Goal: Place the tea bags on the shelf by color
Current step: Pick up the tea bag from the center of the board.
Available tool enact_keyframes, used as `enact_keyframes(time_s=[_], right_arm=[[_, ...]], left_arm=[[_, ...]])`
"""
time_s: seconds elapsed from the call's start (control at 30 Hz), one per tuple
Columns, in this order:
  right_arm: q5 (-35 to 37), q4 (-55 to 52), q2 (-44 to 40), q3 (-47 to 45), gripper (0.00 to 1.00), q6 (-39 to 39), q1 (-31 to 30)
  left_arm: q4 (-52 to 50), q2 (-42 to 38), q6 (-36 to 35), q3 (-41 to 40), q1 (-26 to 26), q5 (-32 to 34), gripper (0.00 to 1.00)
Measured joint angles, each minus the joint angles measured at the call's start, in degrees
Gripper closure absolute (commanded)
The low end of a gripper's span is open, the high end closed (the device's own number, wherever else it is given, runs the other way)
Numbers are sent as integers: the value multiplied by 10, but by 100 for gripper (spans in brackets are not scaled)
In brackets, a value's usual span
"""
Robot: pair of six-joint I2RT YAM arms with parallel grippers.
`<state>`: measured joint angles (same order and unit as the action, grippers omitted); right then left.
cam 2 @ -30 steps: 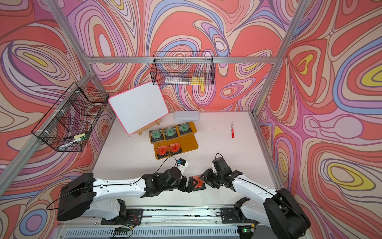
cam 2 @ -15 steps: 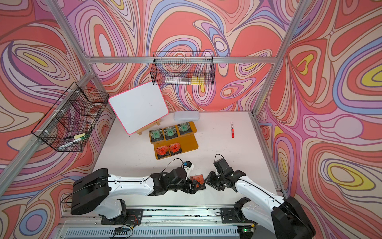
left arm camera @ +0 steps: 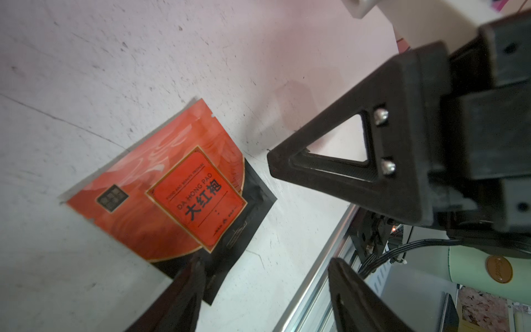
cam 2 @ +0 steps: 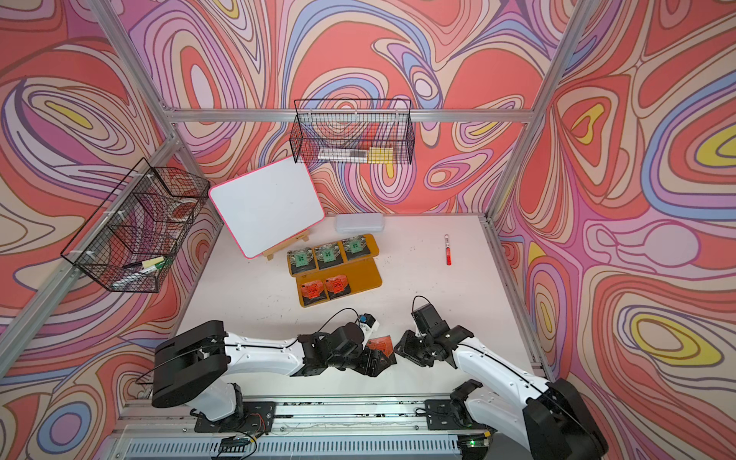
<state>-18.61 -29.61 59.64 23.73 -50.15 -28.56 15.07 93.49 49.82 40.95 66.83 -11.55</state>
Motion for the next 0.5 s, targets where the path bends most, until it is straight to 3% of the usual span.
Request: enact_keyframes(time_s=[0.5], right_arm=[[-20, 9, 4, 0, 59, 6, 0]], left_arm=[[-6, 12, 7, 6, 0, -2, 26]])
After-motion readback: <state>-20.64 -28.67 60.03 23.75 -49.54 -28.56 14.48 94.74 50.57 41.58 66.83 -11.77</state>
